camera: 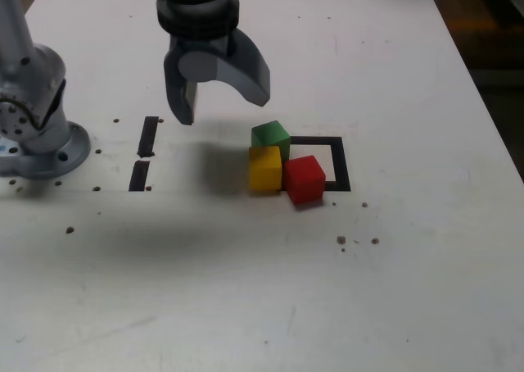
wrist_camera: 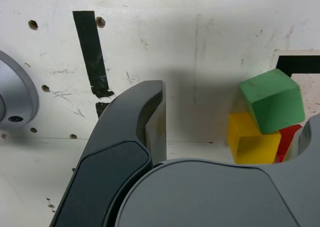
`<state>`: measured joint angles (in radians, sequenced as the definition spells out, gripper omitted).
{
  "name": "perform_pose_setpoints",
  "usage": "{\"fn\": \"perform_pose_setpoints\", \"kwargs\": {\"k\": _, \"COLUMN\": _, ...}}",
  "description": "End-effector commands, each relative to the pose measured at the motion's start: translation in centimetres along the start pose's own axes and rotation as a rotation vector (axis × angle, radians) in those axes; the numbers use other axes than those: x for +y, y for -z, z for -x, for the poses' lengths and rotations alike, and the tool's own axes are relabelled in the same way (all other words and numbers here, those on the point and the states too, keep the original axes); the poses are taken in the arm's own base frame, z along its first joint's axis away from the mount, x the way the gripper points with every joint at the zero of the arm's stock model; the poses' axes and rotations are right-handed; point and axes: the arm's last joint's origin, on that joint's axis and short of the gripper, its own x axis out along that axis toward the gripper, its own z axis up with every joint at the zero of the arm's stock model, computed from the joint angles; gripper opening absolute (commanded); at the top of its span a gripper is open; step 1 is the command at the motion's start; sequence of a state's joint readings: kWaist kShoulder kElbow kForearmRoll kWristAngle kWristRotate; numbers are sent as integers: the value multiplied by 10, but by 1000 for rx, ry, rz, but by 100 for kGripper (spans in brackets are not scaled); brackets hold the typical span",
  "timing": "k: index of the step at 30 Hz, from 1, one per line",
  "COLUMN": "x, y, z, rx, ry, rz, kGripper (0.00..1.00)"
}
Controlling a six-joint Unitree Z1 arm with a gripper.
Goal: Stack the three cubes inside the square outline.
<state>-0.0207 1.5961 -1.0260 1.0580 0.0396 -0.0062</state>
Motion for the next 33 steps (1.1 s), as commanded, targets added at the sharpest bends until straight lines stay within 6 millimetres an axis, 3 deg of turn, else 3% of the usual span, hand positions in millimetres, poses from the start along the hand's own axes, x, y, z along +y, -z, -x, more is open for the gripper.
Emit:
{"fn": "perform_pose_setpoints", "kwargs": {"k": 1, "x": 0, "y": 3, "z": 0, "rx": -12, "ry": -1, "rz": 4, "kGripper": 95}}
{"fn": "perform_pose_setpoints", "kwargs": {"k": 21, "x": 0, "y": 41, "z": -4, "rx": -47, "ry": -1, "rz": 6, "kGripper": 95}}
{"fn": "perform_pose_setpoints", "kwargs": {"k": 33, "x": 1, "y": 23, "z": 2, "rx": -65, "ry": -15, "rz": 4, "kGripper": 95}}
